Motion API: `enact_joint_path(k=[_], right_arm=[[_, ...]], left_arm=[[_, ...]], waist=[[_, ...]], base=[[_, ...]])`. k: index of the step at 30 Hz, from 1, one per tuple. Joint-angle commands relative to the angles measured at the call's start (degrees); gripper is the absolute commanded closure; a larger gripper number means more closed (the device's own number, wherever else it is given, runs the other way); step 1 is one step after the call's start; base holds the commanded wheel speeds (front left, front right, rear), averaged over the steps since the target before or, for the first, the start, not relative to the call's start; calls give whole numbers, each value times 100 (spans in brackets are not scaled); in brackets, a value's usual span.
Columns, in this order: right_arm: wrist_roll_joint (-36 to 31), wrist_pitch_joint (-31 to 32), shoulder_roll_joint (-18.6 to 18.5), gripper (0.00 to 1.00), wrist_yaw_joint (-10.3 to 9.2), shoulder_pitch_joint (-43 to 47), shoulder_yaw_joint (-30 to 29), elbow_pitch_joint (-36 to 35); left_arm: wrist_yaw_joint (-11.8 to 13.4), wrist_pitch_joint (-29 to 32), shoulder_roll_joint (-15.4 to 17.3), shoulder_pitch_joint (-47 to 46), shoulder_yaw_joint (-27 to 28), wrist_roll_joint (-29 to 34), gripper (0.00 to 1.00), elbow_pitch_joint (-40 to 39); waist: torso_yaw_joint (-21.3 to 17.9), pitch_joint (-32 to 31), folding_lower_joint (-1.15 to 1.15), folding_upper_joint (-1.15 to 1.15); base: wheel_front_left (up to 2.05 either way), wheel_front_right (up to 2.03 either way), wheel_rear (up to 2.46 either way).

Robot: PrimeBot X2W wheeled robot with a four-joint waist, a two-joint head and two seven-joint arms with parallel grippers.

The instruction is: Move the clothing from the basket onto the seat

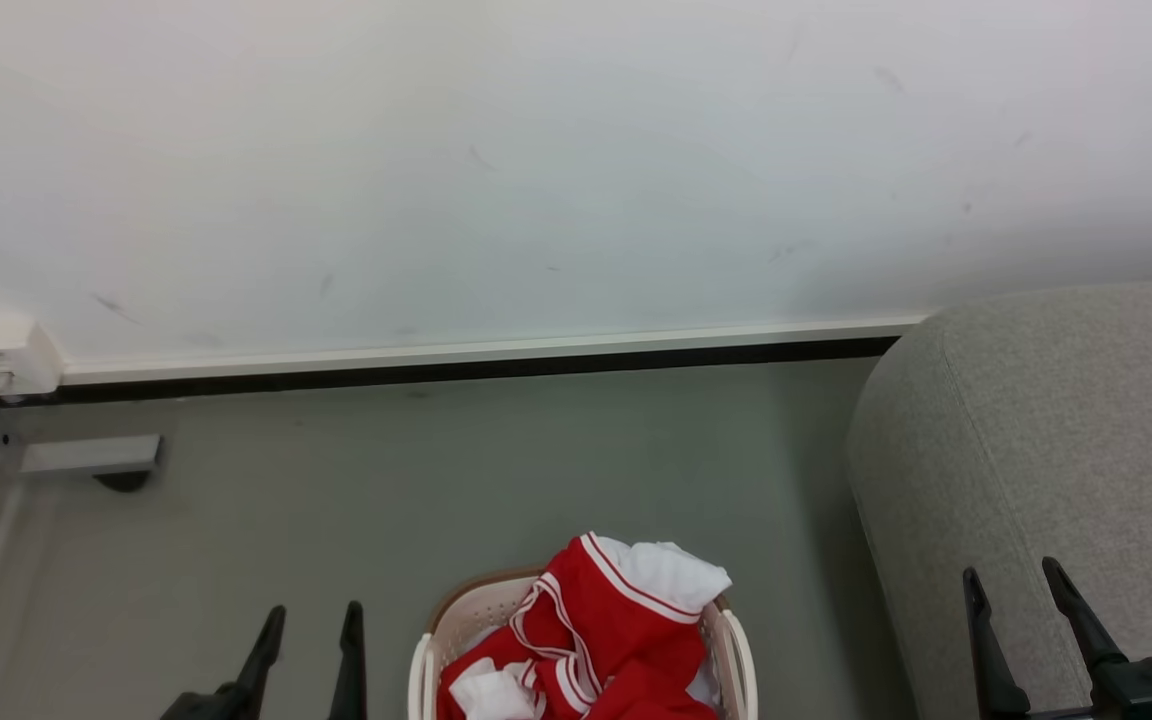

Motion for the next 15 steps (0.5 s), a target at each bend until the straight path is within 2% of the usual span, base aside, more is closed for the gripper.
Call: enact_joint_path(k=[1,7,15], right_arm=[[43,-20,-31,0,-12,-58,22,-42],[134,-20,-30,0,-12,-336,41,-265],[103,-11,-28,0,-12,-1100,82,-773]], left_arm=[[8,-6,40,-14,0,-14,0,-27],[-45,-5,38,-329,-93,140,0,-95],[-162,-5,37,-1424,-515,422,0,143]], waist=[[-54,63,0,0],[-190,582,0,0],[-290,1941,0,0]], base=[[0,0,0],[0,0,0],[0,0,0]])
